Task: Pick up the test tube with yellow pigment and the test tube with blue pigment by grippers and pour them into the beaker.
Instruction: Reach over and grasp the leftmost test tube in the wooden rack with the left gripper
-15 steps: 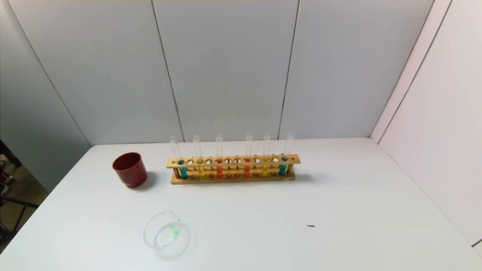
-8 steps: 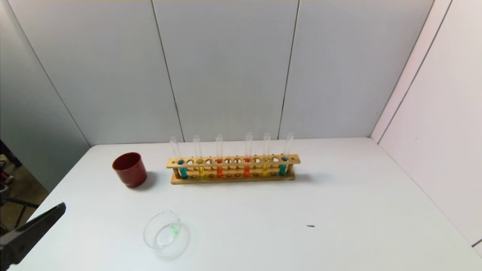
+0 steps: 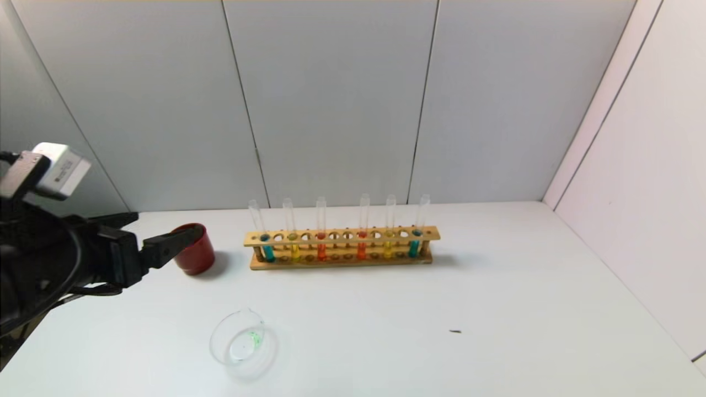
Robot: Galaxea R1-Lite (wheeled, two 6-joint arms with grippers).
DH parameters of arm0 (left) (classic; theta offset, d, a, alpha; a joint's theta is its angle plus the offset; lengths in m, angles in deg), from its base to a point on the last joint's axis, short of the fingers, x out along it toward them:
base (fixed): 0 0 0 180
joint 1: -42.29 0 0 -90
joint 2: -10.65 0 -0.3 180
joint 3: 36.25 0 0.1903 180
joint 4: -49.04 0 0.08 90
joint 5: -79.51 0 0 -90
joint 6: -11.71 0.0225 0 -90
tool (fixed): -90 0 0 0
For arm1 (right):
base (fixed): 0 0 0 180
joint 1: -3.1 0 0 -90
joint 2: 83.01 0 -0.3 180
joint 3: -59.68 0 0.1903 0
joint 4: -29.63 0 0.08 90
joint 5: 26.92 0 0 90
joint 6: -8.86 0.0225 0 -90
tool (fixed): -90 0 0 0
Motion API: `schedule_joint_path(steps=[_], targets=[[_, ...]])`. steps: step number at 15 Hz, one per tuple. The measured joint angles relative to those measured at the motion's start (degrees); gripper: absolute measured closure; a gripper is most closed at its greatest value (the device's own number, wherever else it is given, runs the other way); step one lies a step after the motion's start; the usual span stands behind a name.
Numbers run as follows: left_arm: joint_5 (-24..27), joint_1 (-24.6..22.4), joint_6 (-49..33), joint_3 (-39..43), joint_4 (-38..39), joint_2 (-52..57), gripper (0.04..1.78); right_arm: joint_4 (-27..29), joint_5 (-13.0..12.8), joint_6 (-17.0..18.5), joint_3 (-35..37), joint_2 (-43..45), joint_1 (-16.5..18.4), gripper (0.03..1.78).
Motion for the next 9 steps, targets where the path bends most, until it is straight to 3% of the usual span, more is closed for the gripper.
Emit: schedule_joint_path(steps=[9], targets=[[-0.20,0.21,-0.51,-2.97,23.19,-24.94,0.07,-0.01,0.00,0.00,0.00,0.00,0.00,0.11]])
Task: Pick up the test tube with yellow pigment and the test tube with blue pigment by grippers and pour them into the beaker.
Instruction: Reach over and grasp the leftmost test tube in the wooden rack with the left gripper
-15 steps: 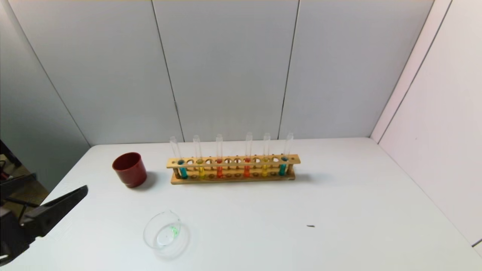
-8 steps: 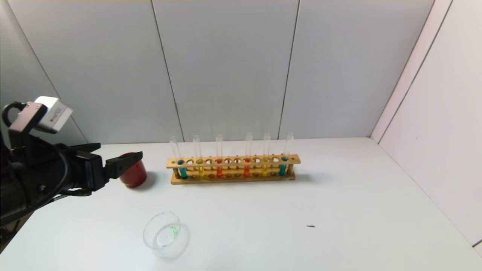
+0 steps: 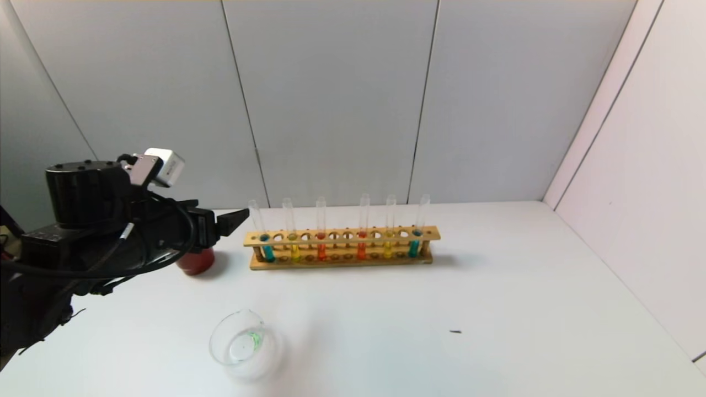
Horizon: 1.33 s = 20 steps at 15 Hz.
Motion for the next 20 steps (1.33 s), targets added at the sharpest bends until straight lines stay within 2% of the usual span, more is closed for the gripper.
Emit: schedule_joint_path(steps=[2,5,11,20], targets=[[-0.89,0.02,-0.55,-0.46,5.16,-4.96,0.07,0.00,0.02,0.00,0.00,0.00,0.00,0.11],[-2.34,0.05,-0.85,-2.17,8.77,-10.91,0.07,0.01,0.00,0.00,0.00,0.00,0.00,0.11],[-3.52,0.07,-2.38,-5.60,10.01,-16.65,0.07,0.00,0.00,0.00,0.00,0.00,0.00,0.11],[-3.69,3.27,-2.79,-7.66,10.12,-18.80,0.07,0.00,0.00,0.00,0.00,0.00,0.00,0.11]])
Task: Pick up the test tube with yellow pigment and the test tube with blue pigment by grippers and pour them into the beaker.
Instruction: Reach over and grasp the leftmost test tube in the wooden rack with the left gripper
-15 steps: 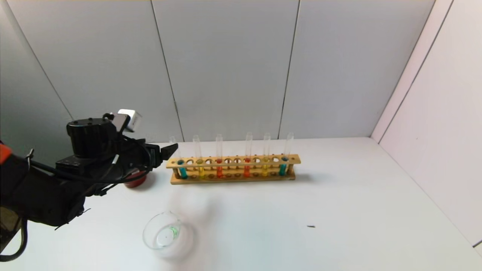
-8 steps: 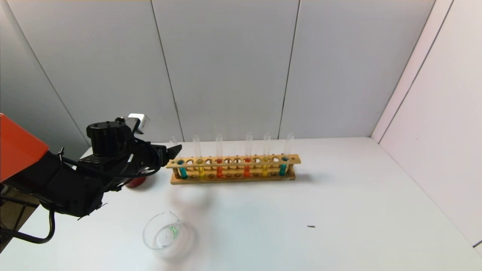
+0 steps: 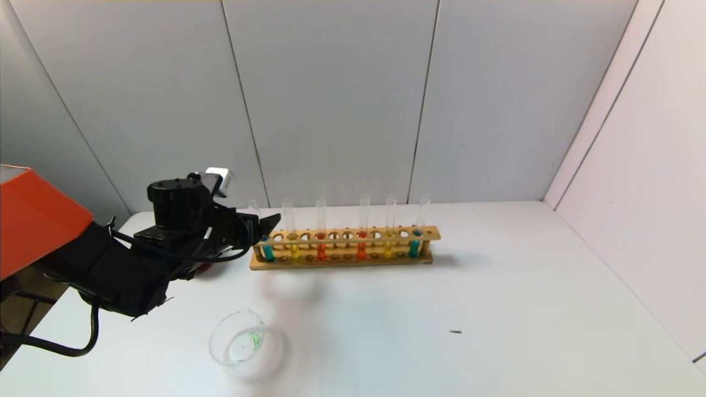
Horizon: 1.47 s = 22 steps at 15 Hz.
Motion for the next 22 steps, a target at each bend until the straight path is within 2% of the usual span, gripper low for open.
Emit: schedule_joint_path(steps=[4,6,8,12,14,15,22], targets=[[-0.83,0.04,-0.10,-0.43,0.55,-1.00,0.09,0.01,0.00,0.00,0.00,0.00,0.00,0.11],[-0.83,0.01,-0.10,-0.83,2.82,-1.74,0.22,0.01,0.00,0.00,0.00,0.00,0.00,0.11],[-0.89,0.01,0.00,-0.85,3.75,-2.26,0.44,0.01,0.00,0.00,0.00,0.00,0.00,0.11],[-0.88,0.04,0.04,-0.95,3.85,-3.00,1.17,0.01,0.00,0.00,0.00,0.00,0.00,0.11],[-0.83,0.11,0.04,-1.00,3.86,-3.21,1.44,0.01,0.00,0.00,0.00,0.00,0.00,0.11],[-0.83,0.09,0.09,-0.91,3.91,-3.23,1.50,0.01,0.00,0.02,0.00,0.00,0.00,0.11],[-1.51,0.12,0.15,-0.20,3.25,-1.90,1.50,0.00,0.00,0.02,0.00,0.00,0.00,0.11]])
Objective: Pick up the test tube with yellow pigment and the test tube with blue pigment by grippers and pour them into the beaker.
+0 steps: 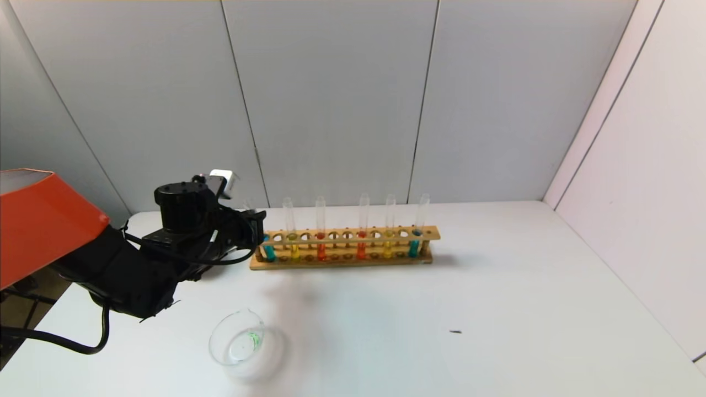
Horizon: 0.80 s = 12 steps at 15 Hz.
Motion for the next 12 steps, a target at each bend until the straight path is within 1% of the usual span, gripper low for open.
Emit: schedule_joint_path(steps=[3,6,8,10,12], targets=[[-0.98,0.02,0.24,-0.44,-1.29,1.73,1.50,0.01,0.00,-0.02,0.00,0.00,0.00,0.11],[-1.00,0.05,1.12,-1.46,-5.51,3.96,1.50,0.01,0.00,0.00,0.00,0.00,0.00,0.11],[-1.28,0.41,2.40,-1.83,-6.27,4.79,1.50,0.01,0.00,0.00,0.00,0.00,0.00,0.11],[-2.72,0.93,3.16,-2.51,-7.00,5.23,1.50,0.00,0.00,-0.02,0.00,0.00,0.00,0.11],[-3.24,1.10,4.01,-4.06,-9.40,5.73,1.50,0.01,0.00,-0.02,0.00,0.00,0.00,0.11]])
